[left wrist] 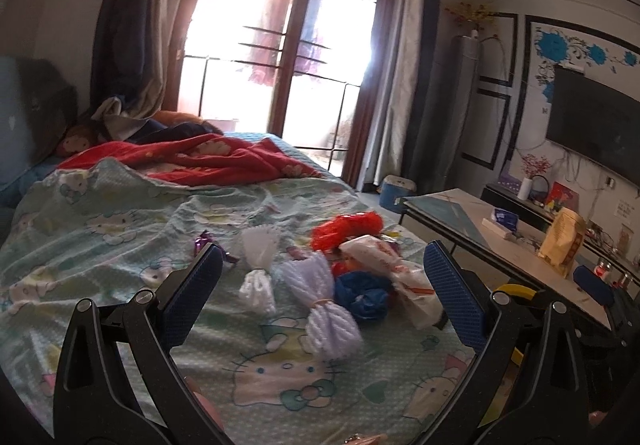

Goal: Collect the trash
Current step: 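Grasp the white mesh net with the left gripper while the right grasps the white plastic bag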

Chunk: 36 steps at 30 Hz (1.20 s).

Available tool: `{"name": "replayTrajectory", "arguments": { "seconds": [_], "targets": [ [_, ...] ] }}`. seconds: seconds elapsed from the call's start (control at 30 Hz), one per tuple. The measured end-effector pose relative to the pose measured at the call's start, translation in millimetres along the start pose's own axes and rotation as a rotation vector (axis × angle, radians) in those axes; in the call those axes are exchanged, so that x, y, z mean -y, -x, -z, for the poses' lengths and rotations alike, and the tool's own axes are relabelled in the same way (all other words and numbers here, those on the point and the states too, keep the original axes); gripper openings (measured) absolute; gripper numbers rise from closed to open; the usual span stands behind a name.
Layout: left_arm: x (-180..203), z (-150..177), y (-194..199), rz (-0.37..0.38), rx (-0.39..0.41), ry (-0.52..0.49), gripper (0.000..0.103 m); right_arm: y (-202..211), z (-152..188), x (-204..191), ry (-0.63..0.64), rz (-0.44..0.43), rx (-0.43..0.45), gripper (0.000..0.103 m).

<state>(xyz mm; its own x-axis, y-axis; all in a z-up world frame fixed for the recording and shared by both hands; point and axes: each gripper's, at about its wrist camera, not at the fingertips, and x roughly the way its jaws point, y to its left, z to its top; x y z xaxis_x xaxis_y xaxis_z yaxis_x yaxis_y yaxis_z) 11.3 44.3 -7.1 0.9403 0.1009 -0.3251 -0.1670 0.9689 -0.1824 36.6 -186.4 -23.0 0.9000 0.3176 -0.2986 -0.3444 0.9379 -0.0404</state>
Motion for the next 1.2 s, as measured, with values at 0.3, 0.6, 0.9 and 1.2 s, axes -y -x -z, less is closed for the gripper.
{"name": "replayTrajectory", "arguments": {
  "seconds": [0.3,0.6,0.9,1.2],
  "targets": [
    [-29.3,-5.1,-10.9,-0.059,-0.028,0.054,0.093,-19.6,-10.3,-32.0,0.062,-0.122,-0.04,0.097],
    [-62.4,-0.5,-33.8,-0.075,-0.107,0.113,0.093,-55.8,-16.7,-41.9,0.091,-0.139,-0.103,0.097],
    [-74.3,13.1,-79.0,-0.054,-0.255,0.146,0.093,-113.3,-19.1,-23.1,0.085,-0.1,-0.209,0.084],
    [-80.6,24.8,-123.2,-0.028,-0.373,0.179,0.074,-151.7,-13.8,-1.4,0.039,-0.123,-0.321,0.069]
  ]
}}
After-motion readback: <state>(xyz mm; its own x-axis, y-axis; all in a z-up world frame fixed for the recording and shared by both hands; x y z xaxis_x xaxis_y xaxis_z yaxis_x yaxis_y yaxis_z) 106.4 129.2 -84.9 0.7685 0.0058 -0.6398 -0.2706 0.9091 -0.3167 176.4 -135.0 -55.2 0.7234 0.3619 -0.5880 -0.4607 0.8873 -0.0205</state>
